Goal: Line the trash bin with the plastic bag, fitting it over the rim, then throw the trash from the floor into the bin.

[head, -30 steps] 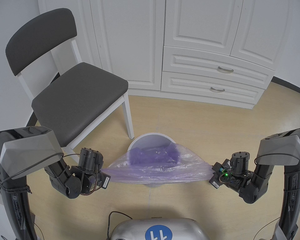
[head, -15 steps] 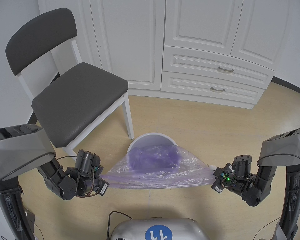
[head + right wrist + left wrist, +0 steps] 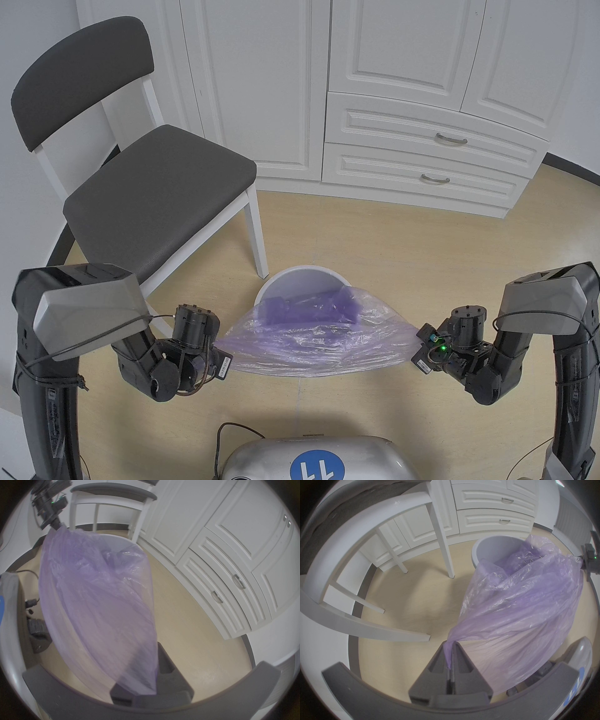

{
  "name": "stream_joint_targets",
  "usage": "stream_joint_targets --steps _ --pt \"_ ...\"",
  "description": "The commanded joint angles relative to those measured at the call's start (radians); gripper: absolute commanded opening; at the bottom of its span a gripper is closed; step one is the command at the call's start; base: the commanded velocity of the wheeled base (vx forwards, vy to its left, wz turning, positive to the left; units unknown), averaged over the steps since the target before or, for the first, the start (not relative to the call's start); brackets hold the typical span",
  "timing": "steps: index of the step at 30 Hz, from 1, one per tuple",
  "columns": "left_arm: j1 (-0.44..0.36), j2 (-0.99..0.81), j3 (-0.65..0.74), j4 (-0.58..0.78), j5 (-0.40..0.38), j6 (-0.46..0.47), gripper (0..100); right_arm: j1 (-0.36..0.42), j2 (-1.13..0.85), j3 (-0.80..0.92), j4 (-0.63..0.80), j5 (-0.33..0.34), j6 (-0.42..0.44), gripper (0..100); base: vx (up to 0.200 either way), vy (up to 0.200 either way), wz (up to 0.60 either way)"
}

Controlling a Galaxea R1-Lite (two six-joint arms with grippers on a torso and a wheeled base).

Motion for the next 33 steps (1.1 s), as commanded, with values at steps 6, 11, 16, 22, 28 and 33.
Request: stream_joint_targets --steps 6,11,16,22,28,33 --pt "-0.020 0.101 -0.107 -0.014 0.037 -0.088 0 0.033 0.130 -0.182 0.008 -0.086 0.132 0 0.000 0.000 0.00" --pt "-0.010 0.105 -0.144 -0.015 0.037 -0.110 0 0.039 0.135 -0.219 0.002 -0.088 0.161 0 0.000 0.000 0.00" --pt "0.010 0.091 -0.164 -0.015 0.040 -0.133 0 0.042 0.133 -0.247 -0.001 -0.088 0.204 0 0.000 0.000 0.00" --pt "0.050 0.062 -0.160 -0.014 0.038 -0.127 0 0.040 0.116 -0.271 -0.005 -0.089 0.241 0 0.000 0.000 0.00" --pt "0.082 0.080 -0.160 -0.012 0.037 -0.107 0 0.045 0.126 -0.276 -0.015 -0.085 0.248 0 0.000 0.000 0.00" --pt "0.098 0.071 -0.134 -0.017 0.029 -0.082 0 0.096 0.147 -0.294 -0.084 -0.074 0.287 0 0.000 0.000 0.00"
